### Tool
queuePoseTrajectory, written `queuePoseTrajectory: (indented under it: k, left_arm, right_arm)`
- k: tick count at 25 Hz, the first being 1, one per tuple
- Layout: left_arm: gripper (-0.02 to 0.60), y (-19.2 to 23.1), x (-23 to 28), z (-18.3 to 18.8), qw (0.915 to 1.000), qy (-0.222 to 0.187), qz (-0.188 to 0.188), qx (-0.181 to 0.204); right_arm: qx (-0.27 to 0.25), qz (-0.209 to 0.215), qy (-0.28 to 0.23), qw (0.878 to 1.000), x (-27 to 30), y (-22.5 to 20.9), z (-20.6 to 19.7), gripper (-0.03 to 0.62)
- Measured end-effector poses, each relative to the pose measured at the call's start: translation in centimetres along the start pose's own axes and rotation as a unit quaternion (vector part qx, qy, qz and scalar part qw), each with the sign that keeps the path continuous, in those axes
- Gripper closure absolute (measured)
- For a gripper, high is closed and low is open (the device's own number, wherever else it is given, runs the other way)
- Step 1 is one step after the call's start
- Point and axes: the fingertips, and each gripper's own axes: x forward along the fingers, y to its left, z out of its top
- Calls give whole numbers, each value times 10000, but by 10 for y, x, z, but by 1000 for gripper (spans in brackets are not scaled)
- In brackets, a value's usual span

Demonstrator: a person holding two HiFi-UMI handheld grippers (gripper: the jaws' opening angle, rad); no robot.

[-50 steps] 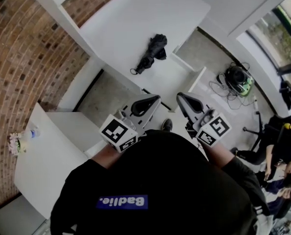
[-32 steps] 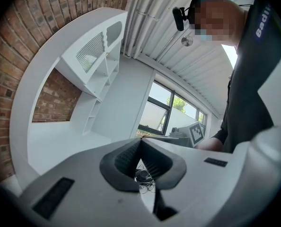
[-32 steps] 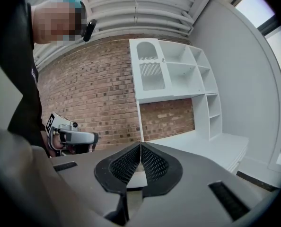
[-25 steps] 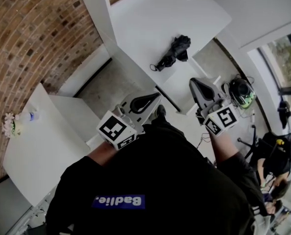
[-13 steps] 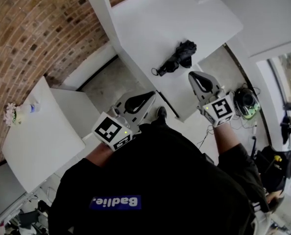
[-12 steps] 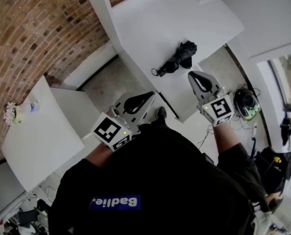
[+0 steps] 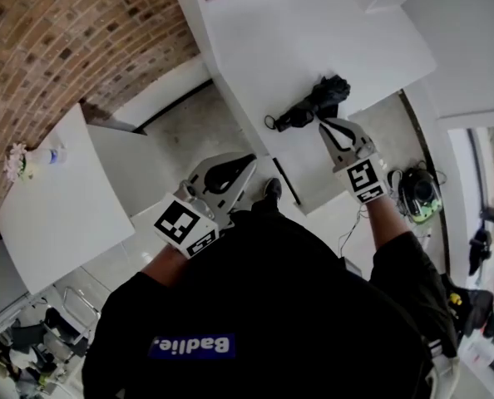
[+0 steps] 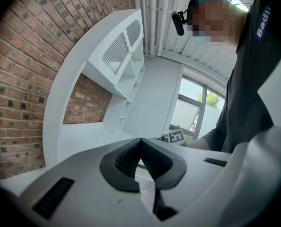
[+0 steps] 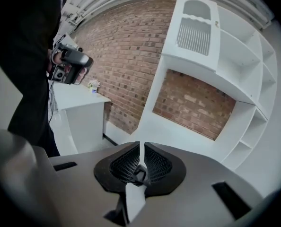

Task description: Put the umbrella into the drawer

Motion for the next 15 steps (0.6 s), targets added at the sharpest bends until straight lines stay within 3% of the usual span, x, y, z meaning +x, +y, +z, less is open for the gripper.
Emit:
queuePoseTrajectory:
  k: [4,6,9,12,15]
  left_arm:
    - [578,5,-3,-1,9997,-60,250,-51]
    - [578,7,-4,0,9993,-104,354,-61]
    - [578,9,-8,-1,9985,-140,520,-92]
    - [580,11,-11,-1,9975,-145,682,-112]
    - [578,13,-14,-4,9960,-152,869,-118]
  right_arm:
    - [-436,264,299,9982,16,-3,-19,553]
    - [-705,396,450,9957,23,-6,-27,496]
    - [-1237,556,682,9884,33,-9,-34,464]
    - [-1859,783,950,9748,46,-11,-48,435]
    - [-2513,1096,1350,9522,62,-13,-75,402]
